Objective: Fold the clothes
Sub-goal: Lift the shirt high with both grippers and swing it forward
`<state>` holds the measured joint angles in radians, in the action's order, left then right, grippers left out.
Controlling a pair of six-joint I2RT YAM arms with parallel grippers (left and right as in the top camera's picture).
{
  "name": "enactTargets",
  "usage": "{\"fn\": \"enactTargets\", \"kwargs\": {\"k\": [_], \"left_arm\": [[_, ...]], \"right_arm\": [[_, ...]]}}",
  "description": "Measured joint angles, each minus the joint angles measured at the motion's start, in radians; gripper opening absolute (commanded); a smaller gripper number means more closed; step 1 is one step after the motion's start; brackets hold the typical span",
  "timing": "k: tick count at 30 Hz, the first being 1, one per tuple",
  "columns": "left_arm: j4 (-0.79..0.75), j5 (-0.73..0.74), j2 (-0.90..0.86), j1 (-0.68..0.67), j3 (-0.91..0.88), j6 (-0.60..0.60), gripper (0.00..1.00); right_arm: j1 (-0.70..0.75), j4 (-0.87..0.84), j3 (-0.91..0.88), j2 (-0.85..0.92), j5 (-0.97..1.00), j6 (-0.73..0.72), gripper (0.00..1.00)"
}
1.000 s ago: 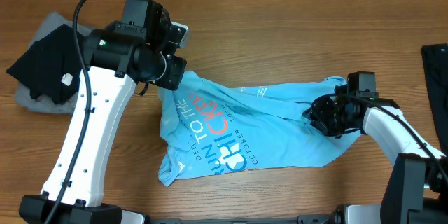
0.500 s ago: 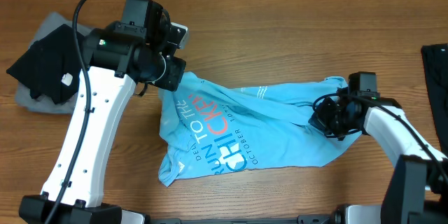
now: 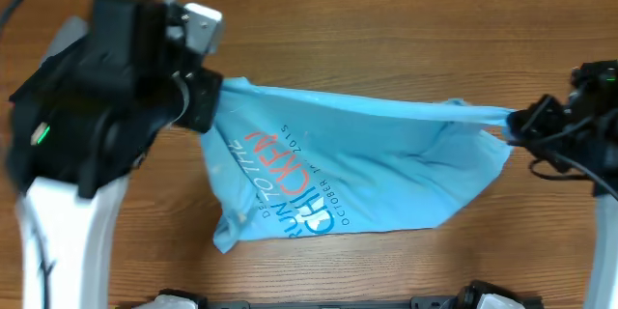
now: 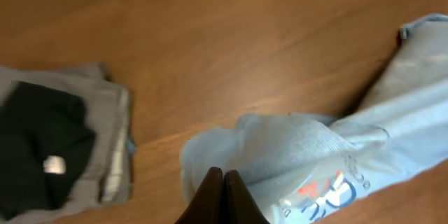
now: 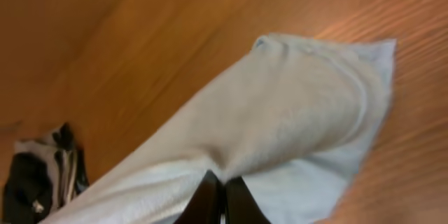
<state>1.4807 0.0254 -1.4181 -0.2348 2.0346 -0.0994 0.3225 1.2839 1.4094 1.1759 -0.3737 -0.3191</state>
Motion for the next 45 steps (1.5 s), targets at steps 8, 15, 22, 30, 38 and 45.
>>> {"fn": "enactTargets", "kwargs": {"k": [8, 15, 22, 30, 38, 45], "left_arm": [[-0.005, -0.107, 0.234, -0.002, 0.042, 0.046, 0.04], [-0.083, -0.167, 0.435, -0.002, 0.111, 0.061, 0.04], [-0.112, -0.183, 0.360, -0.002, 0.103, 0.064, 0.04], [-0.496, -0.179, -0.112, -0.002, 0.108, -0.038, 0.04], [-0.498, -0.166, -0.298, -0.002, 0.473, -0.159, 0.04], [-0.254, -0.142, -0.158, -0.014, 0.632, -0.192, 0.04]], "right_arm": [[0.003, 0.239, 0.364, -0.070, -0.005, 0.039, 0.04], [0.003, 0.294, 0.657, -0.106, -0.016, 0.031, 0.04], [0.003, 0.287, 0.682, -0.046, -0.022, 0.018, 0.04], [0.005, -0.163, 0.678, 0.301, -0.144, -0.024, 0.04], [0.095, -0.343, 0.727, 0.415, -0.323, -0.077, 0.04], [0.165, -0.214, 0.792, 0.349, -0.389, -0.038, 0.04]]}}
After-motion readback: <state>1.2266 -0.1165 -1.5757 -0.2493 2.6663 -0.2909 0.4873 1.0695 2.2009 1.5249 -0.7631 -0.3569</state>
